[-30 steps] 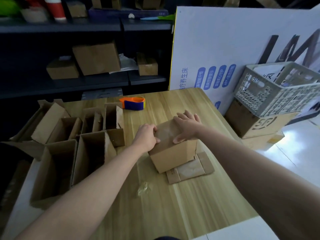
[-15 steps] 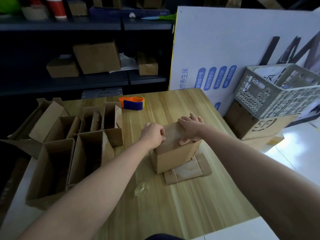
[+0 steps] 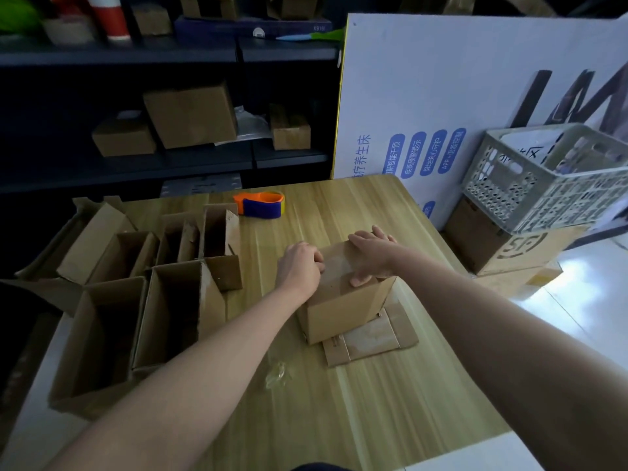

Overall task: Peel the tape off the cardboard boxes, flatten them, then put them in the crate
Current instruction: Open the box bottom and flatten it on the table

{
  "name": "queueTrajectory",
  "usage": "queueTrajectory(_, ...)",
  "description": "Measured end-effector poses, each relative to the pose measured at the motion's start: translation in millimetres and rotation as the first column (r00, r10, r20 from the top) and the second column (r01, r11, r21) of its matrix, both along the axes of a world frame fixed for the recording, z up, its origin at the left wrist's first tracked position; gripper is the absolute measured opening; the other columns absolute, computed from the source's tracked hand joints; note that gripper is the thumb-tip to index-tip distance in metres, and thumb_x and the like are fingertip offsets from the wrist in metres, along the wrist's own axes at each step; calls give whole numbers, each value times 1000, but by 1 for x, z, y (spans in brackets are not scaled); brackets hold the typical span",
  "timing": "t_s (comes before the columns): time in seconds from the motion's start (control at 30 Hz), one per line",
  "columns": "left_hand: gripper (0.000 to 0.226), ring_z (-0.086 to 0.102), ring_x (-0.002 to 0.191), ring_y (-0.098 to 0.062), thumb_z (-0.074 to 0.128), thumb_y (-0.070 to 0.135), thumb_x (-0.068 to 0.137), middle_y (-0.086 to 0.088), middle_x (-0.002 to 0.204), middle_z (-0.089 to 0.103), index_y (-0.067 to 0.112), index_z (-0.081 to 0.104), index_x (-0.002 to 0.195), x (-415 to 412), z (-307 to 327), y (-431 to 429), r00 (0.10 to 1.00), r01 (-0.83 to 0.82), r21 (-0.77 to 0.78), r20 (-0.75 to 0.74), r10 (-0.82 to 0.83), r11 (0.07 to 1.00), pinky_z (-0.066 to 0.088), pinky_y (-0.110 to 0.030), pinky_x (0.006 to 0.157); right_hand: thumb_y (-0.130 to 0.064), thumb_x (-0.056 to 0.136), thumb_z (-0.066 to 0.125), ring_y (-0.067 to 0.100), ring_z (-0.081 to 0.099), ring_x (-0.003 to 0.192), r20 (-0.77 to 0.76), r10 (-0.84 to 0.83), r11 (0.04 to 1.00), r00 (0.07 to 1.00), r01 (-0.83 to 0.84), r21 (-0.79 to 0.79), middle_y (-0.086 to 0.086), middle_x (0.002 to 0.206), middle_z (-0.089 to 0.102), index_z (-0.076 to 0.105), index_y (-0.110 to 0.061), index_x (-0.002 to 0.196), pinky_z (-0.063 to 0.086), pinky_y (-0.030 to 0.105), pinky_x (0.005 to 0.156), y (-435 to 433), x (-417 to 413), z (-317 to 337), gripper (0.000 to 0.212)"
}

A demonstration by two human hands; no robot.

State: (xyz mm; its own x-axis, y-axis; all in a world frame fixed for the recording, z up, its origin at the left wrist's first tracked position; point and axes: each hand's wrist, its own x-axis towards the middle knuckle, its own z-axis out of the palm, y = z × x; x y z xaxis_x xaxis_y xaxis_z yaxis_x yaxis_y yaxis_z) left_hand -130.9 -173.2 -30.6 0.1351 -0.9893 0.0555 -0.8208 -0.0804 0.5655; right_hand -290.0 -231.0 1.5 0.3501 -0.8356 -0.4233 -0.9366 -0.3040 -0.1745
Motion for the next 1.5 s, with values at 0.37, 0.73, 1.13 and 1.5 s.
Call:
queueTrajectory(0.37,18,54,107,-25,58,10,90,-10,111,61,6,63,107,-9,1,-14,964,59,53,255,-71,997,48,-36,91,-36,79,74,24,-14,144,4,-19,999,1000,19,26,-8,157,9,11,-21,151,-2,49,116,2,1,5,97)
queueTrajectory(0.73,13,49,104,-19,52,14,94,-4,111,57,12,57,106,-2,-8,-12,953,177,-78,261,-152,981,41,-28,86,-41,73,76,26,-12,144,-17,-31,999,999,31,29,-5,157,9,11,-20,151,-1,50,116,-3,2,3,104)
queueTrajectory(1.13,11,61,97,-24,62,16,88,-7,102,66,10,67,95,-11,7,-18,983,42,67,176,-53,997,49,-31,73,-36,74,77,27,-13,144,-1,-44,999,999,44,30,-4,158,9,11,-21,151,-2,50,116,-2,2,3,103)
queueTrajectory(1.5,20,46,95,-16,54,22,93,11,87,44,32,40,83,3,-5,-3,973,216,75,-104,-207,974,39,-29,77,-44,73,76,28,-7,145,-63,-18,1000,998,18,-1,-3,157,13,12,-19,151,2,50,116,-1,4,7,104)
